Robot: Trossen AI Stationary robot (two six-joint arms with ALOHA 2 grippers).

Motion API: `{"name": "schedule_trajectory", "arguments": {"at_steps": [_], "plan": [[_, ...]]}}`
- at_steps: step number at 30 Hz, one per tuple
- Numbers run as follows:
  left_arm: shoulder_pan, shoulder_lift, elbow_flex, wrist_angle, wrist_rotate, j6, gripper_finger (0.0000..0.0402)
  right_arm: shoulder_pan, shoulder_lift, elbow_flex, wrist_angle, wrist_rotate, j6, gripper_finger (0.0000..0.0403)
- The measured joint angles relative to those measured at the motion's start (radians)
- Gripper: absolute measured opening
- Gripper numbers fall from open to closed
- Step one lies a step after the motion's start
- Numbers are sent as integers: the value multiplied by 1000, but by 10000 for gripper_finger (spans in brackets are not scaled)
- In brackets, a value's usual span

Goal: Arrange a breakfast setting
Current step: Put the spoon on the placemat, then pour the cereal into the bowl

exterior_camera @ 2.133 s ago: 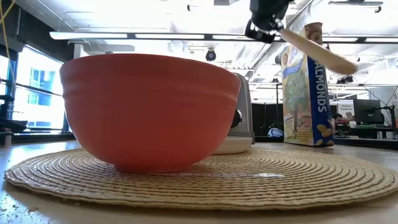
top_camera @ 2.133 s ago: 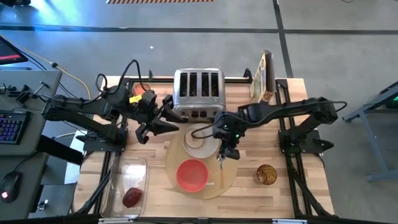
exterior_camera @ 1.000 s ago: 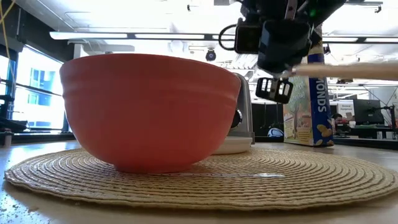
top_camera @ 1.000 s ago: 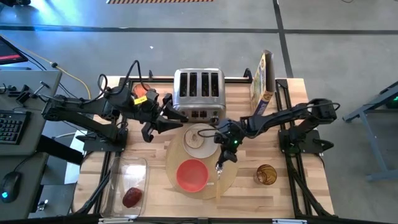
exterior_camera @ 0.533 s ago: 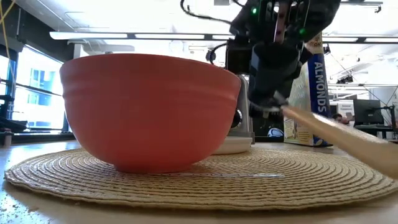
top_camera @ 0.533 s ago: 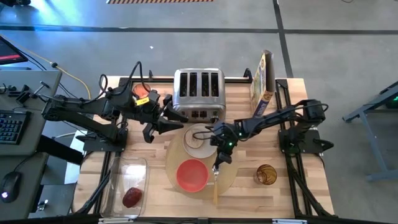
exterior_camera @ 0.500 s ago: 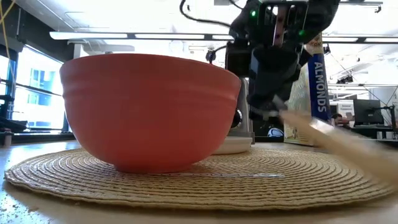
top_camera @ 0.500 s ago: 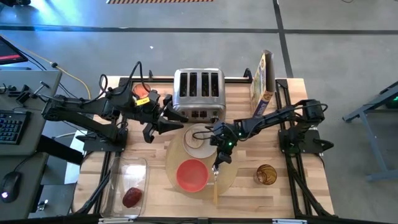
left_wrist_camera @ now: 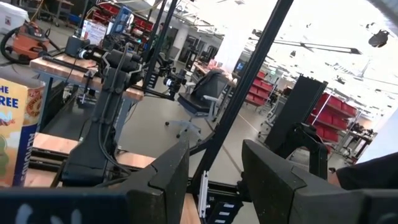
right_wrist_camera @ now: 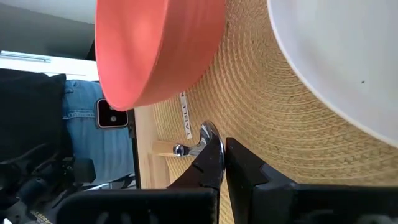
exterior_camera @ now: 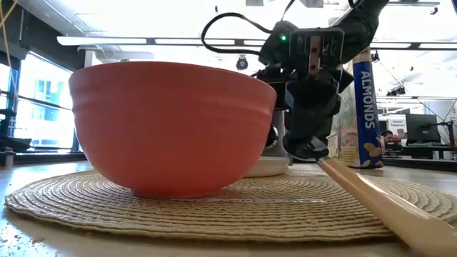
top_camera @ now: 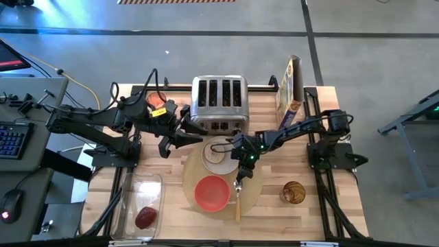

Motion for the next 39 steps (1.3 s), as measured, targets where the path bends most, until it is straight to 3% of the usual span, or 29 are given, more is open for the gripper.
{"name": "schedule_trajectory", "arguments": {"at_steps": [11, 27, 39], "plan": [[0, 0, 0, 1, 0, 9, 138, 0, 0, 1, -38, 75, -18, 0], [0, 0, 0, -3, 0, 11, 138, -17, -4, 1, -47, 81, 33, 0], [0, 0, 0, -176, 0, -3, 138, -19, -181, 2, -72, 87, 83, 0]]}}
